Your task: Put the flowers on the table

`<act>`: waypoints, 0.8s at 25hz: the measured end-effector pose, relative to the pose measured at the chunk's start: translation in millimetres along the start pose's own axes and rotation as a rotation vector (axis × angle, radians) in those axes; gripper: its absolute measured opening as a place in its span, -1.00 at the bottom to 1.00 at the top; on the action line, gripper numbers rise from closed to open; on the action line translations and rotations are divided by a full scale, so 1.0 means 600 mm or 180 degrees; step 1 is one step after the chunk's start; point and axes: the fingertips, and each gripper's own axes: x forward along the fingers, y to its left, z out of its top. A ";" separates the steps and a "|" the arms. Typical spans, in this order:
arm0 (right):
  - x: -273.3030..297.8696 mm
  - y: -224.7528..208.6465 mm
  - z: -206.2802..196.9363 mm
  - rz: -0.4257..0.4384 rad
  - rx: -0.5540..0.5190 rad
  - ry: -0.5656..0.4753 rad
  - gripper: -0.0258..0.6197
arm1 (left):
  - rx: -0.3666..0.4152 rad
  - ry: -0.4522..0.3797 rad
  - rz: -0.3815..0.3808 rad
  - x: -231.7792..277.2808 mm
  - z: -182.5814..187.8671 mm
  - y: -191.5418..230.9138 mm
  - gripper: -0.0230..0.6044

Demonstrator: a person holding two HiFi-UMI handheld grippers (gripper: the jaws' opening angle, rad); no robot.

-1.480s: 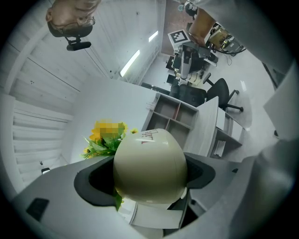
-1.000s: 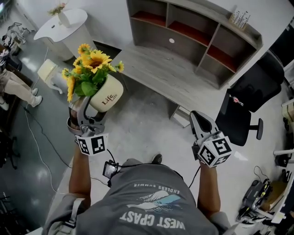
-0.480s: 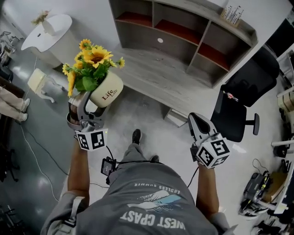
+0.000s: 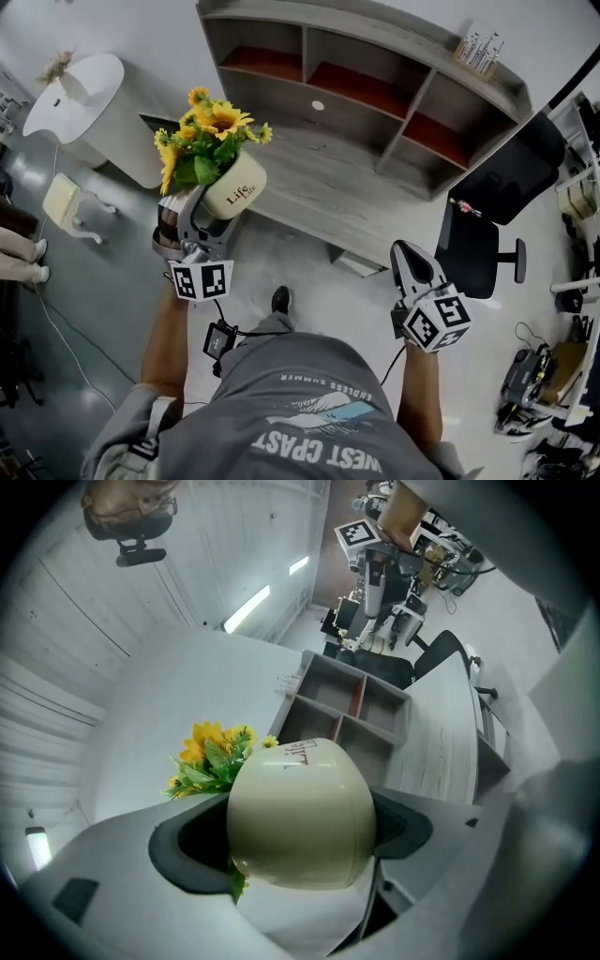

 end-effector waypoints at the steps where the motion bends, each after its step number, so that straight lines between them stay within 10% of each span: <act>1: 0.010 0.003 0.004 -0.0012 0.0006 -0.0007 -0.83 | -0.0004 -0.0009 -0.0023 0.010 -0.009 0.000 0.44; 20: 0.069 -0.001 -0.017 -0.0590 0.0193 0.0228 -0.83 | -0.0158 -0.0092 -0.0639 0.178 -0.147 -0.115 0.43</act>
